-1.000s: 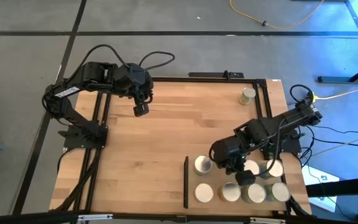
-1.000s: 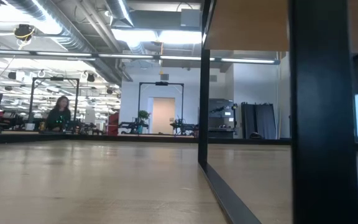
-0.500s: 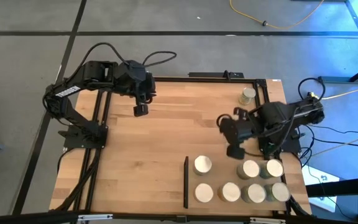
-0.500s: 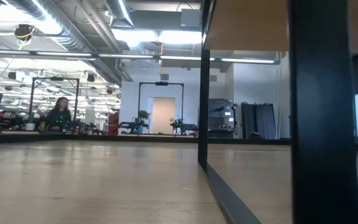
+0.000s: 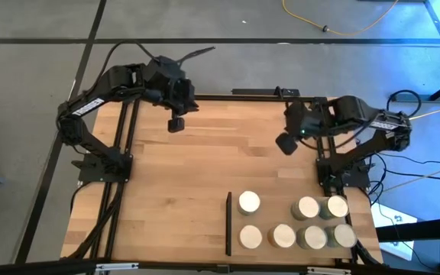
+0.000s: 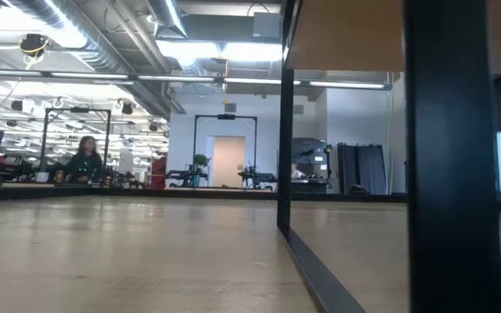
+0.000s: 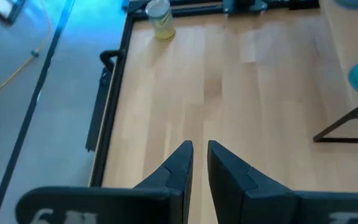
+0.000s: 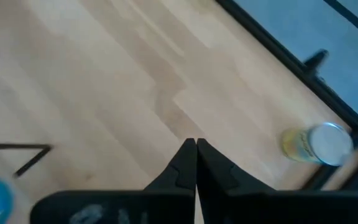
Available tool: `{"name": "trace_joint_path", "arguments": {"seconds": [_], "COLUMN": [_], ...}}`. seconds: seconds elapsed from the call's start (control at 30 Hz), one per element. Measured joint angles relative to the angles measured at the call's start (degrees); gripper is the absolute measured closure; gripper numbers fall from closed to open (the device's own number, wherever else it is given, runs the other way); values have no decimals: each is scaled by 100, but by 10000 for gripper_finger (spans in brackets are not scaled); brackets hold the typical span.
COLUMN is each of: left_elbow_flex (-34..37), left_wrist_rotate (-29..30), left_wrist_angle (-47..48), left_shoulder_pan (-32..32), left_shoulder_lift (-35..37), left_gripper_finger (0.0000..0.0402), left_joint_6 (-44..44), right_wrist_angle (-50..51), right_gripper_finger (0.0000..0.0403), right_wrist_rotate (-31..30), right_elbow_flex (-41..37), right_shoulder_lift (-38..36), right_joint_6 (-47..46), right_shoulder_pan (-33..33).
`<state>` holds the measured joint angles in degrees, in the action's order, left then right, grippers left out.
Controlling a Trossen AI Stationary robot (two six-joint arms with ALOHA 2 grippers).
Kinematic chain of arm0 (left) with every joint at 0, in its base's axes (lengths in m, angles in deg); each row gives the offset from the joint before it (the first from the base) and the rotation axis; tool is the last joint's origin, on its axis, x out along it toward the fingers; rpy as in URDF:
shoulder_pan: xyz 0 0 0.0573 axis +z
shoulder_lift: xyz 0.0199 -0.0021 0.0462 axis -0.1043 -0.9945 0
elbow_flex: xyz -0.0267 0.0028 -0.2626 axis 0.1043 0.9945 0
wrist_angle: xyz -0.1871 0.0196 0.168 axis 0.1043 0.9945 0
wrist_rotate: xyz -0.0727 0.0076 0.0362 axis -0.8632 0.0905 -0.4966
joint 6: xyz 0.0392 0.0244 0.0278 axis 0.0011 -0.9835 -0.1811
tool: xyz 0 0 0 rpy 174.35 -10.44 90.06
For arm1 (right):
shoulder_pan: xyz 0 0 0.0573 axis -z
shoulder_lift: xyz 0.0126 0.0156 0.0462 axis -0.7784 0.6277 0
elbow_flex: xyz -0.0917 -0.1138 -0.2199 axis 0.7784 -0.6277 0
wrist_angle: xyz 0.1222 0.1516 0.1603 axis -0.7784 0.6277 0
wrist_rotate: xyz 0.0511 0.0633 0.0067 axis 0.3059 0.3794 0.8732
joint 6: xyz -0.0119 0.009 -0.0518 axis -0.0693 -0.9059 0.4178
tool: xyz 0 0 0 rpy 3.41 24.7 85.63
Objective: Pick and place cans onto a shelf
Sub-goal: Put the canned carrots on the shelf
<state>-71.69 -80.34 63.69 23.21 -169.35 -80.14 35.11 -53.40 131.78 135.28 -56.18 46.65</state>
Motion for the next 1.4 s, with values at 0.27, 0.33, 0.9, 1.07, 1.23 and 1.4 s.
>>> {"name": "trace_joint_path", "arguments": {"seconds": [0.27,0.33,0.9,1.07,1.23,1.4], "left_elbow_flex": [560,626,817,817,817,817], "left_wrist_rotate": [-272,-267,-268,-268,-265,-268], "left_wrist_angle": [-515,-533,-1041,-1176,-1265,-1264], "left_shoulder_pan": [484,615,1318,1418,1441,1439], "left_shoulder_lift": [-2,-1,0,0,0,0], "left_gripper_finger": [359,359,359,359,359,359], "left_joint_6": [-233,-225,717,701,701,722], "right_wrist_angle": [5,-1,-1285,-2070,-2585,-2718], "right_gripper_finger": [357,342,323,322,322,322], "right_wrist_rotate": [-32,-184,19,-35,-39,-43], "right_elbow_flex": [-768,-980,-3537,-3914,-4167,-4435], "right_shoulder_lift": [-223,-224,-219,-219,-218,-219], "right_joint_6": [321,335,1588,2326,2606,2621], "right_shoulder_pan": [853,1097,3347,3748,4082,4397]}}
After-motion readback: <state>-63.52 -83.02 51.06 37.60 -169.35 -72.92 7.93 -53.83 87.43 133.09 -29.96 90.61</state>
